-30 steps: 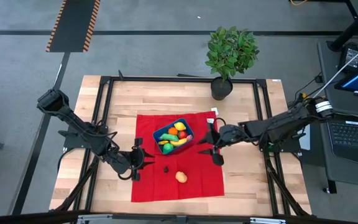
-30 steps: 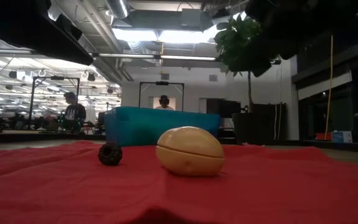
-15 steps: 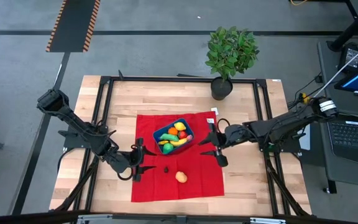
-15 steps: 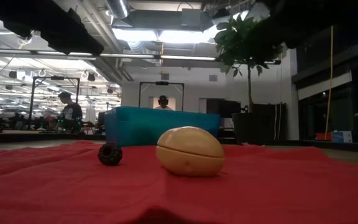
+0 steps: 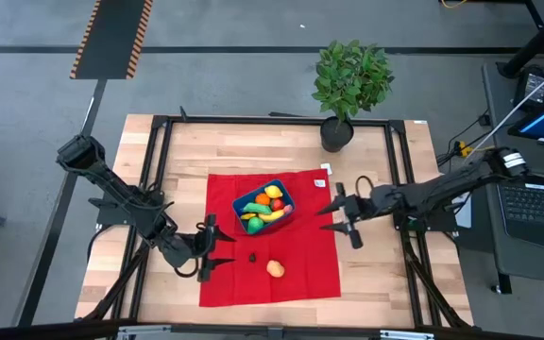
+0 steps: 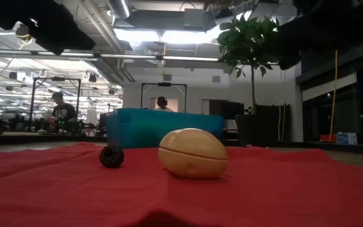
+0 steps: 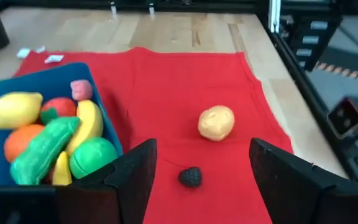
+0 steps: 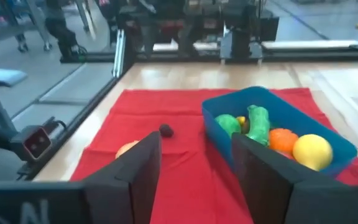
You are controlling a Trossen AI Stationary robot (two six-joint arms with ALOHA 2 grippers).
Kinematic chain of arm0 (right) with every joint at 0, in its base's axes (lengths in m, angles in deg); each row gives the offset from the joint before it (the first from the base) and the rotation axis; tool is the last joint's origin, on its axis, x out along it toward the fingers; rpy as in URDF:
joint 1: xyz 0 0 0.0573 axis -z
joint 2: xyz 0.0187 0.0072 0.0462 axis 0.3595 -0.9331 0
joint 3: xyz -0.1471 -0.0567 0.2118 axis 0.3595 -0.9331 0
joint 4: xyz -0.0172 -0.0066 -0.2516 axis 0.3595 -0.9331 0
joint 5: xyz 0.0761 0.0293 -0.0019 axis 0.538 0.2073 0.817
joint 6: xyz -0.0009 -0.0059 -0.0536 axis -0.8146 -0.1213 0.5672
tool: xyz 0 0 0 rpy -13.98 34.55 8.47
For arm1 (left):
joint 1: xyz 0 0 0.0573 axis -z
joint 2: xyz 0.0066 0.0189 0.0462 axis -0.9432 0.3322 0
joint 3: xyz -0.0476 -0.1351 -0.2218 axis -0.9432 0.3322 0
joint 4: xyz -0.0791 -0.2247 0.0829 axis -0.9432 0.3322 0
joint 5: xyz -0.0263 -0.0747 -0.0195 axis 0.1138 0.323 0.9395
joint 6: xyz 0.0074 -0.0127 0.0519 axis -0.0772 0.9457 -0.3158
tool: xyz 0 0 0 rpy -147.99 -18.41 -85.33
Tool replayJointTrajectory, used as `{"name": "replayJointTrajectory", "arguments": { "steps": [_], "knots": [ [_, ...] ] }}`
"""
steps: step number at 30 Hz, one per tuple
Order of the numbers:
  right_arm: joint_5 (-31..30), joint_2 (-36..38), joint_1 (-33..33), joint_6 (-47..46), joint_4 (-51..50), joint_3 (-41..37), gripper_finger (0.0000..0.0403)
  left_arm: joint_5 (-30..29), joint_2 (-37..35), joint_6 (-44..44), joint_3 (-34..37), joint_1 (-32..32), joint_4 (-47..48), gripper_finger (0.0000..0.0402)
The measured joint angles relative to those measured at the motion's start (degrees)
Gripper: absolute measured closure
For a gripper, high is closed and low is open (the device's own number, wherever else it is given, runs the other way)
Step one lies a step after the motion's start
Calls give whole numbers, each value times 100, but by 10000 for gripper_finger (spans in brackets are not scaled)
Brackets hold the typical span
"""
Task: Pick and placing Produce into tupperware
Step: Put the blackberry into the blue bin
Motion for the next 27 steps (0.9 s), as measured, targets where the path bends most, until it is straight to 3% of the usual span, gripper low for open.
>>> {"name": "replayJointTrajectory", "arguments": {
  "steps": [10,18,27],
  "knots": [
    [2,1137,3,-312,4,-850,207,1049,0,181,-262,-823,213,154],
    [2,1248,5,-301,5,-862,207,1082,609,-328,-1334,-950,1616,154],
    [6,1229,3,-638,-104,-862,207,1111,1616,-223,-2683,-993,3266,154]
  ]
}}
